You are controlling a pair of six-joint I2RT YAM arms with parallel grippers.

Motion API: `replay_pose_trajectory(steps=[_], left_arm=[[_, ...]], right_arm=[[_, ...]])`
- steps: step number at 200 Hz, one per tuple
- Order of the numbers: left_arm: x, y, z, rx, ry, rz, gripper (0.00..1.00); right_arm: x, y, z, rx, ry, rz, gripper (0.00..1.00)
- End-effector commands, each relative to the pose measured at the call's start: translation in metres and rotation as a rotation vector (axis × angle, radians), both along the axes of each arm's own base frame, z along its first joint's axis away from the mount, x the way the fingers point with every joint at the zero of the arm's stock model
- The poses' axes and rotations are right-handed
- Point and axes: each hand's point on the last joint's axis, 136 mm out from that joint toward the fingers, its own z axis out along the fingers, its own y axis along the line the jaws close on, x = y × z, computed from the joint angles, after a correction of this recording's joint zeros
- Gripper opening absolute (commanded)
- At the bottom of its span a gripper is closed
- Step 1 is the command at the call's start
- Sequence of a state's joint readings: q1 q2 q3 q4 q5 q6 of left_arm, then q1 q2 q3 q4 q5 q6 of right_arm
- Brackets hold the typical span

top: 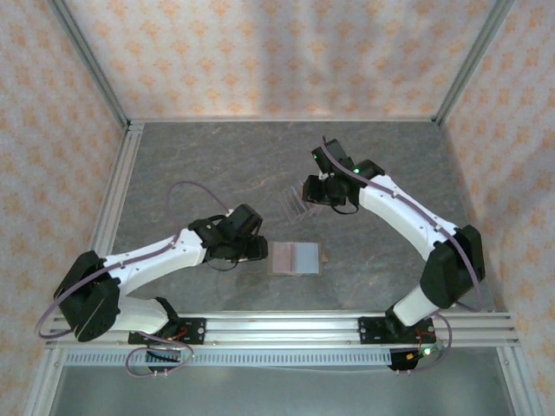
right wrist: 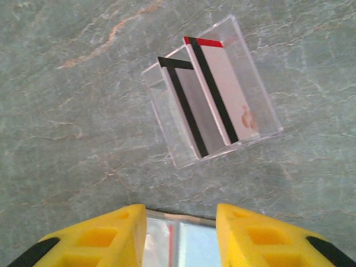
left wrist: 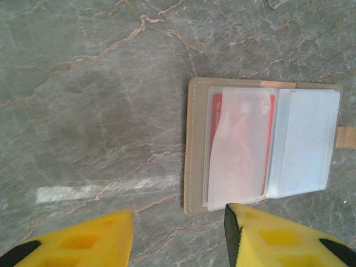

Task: Put the credit cards into the card holder
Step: Pick up the credit card from the storage box.

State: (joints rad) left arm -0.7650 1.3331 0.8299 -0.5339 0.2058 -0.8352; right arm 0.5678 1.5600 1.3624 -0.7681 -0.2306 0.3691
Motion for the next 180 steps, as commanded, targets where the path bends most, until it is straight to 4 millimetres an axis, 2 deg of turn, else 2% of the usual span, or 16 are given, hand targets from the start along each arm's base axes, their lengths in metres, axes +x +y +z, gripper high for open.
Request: replay_pose_trajectory(steps=[1,29,54,130,180], left_arm=[[0.013,-0.017,0.009,-0.032,-0.031,-0.035,0.48],[0.018,-0.026,0.003,-0.024,-0.017,-0.054,0.48],[0.020,-0.031,-0.003,-0.017,-0.006,-0.061,0.48],[0.020,-0.034,-0.016,-0.013,0.015,-0.062,0.48],[0.020,-0.034,-0.016,-0.012,0.014,-0.060,0.48]], right_arm=[[0.004,-0.012,-0.001,-0.097,0.026,0.021,0.37],[0.013,-0.004,-0.003,-0.129,0.057,0.063,0.26],[0.011,0.003,-0.012,-0.137,0.101,0.111,0.19],[-0.017,0.014,-0.038,-0.241,0.176,0.301,0.24],[-0.016,0.014,-0.052,-0.331,0.184,0.328,0.25]])
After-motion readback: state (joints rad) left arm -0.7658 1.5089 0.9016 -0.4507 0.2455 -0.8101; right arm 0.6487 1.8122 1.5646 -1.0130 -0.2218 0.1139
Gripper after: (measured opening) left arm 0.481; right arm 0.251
